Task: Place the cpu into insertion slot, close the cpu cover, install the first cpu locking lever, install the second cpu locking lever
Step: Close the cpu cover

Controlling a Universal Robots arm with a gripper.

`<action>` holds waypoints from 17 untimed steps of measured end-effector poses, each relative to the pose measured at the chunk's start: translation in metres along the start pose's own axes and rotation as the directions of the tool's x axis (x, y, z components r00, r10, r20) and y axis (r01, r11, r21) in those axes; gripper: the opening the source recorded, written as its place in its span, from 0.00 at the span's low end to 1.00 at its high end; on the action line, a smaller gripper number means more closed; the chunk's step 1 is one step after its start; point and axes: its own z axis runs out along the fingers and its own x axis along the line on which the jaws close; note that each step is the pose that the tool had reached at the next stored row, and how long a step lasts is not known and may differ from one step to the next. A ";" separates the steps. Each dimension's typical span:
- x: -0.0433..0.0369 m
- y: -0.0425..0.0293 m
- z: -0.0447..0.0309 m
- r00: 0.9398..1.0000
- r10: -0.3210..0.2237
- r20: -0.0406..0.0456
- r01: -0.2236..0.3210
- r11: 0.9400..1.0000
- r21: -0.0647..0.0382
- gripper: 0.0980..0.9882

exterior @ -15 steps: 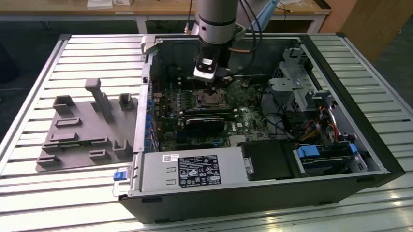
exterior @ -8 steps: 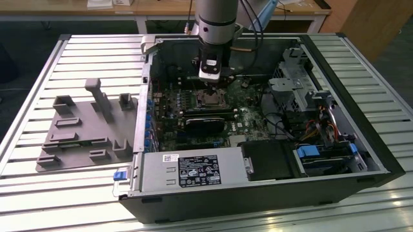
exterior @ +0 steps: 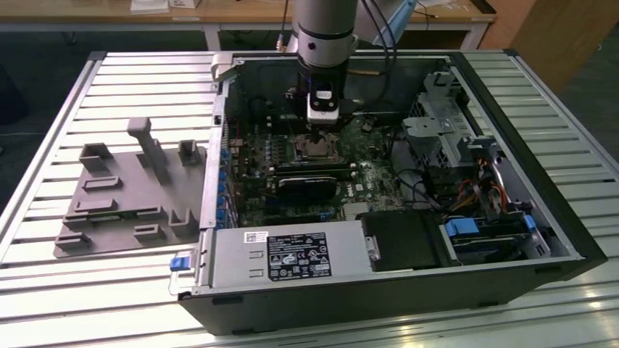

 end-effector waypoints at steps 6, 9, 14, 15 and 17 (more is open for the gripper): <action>0.0000 0.0000 0.0004 0.994 -0.110 -0.002 0.110 0.994 0.000 0.01; 0.0000 0.0000 0.0007 0.987 -0.163 -0.003 0.163 0.987 0.000 0.01; 0.0000 0.0000 0.0012 0.968 -0.252 -0.005 0.252 0.968 -0.001 0.01; 0.0000 0.0000 0.0013 0.963 -0.268 -0.006 0.268 0.963 -0.001 0.01; 0.0000 0.0000 0.0016 0.953 -0.302 -0.006 0.302 0.953 -0.001 0.01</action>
